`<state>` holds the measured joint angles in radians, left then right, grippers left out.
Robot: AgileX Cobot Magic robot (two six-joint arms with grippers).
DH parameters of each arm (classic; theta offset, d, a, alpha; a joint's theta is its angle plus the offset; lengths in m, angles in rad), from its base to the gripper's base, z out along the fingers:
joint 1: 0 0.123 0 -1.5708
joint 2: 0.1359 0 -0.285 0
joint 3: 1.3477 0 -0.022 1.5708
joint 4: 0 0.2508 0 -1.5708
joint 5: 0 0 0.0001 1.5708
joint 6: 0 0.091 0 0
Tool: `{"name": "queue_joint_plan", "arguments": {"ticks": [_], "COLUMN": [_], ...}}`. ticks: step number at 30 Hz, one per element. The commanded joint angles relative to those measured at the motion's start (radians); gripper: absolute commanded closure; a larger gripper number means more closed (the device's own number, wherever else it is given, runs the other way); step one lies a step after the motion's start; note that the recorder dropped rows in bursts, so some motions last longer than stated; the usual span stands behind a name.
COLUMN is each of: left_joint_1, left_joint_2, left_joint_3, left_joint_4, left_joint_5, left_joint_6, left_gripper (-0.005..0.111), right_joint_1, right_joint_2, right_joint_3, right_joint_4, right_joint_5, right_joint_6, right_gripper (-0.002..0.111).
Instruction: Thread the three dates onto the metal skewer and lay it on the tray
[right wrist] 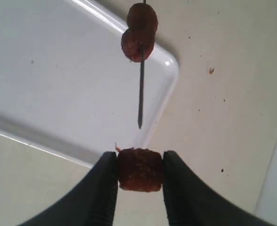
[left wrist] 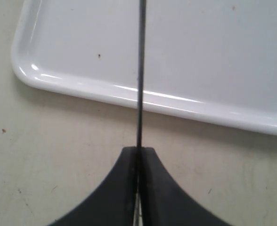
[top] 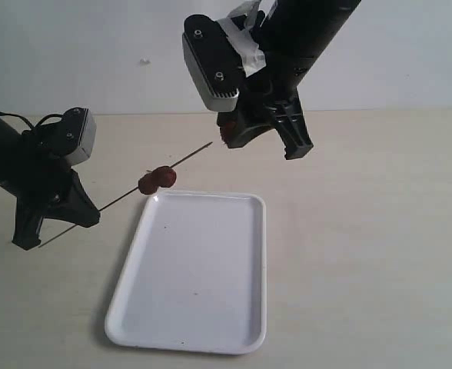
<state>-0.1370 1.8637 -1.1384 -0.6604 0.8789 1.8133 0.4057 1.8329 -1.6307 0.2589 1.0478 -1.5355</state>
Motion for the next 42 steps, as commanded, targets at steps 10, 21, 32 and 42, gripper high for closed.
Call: {"name": "queue_joint_plan", "arguments": {"ticks": [10,21,32,42], "left_joint_1": [-0.004,-0.004,-0.004,-0.004], "left_joint_2": [-0.004,-0.004,-0.004,-0.004], "left_joint_3": [-0.007,-0.007,-0.007,-0.007], "left_joint_4": [-0.008,0.018,0.018,0.03], "left_joint_5": [0.006,0.004,0.004,0.0], "left_joint_6": [-0.014,-0.043,-0.053,-0.086], "left_gripper": [0.107,0.107,0.107,0.107], "right_joint_1": [0.0,0.0,0.002,0.002], "right_joint_2": [0.041,0.049,0.061,0.065], "right_joint_3": [-0.003,-0.051,-0.051,-0.051], "right_joint_4": [0.018,0.02,0.02,0.032], "right_joint_5": [-0.025,0.011,0.053,0.036], "right_joint_6": [0.003,0.003,0.003,0.003], "right_gripper": [0.076,0.076,0.076,0.076]}}
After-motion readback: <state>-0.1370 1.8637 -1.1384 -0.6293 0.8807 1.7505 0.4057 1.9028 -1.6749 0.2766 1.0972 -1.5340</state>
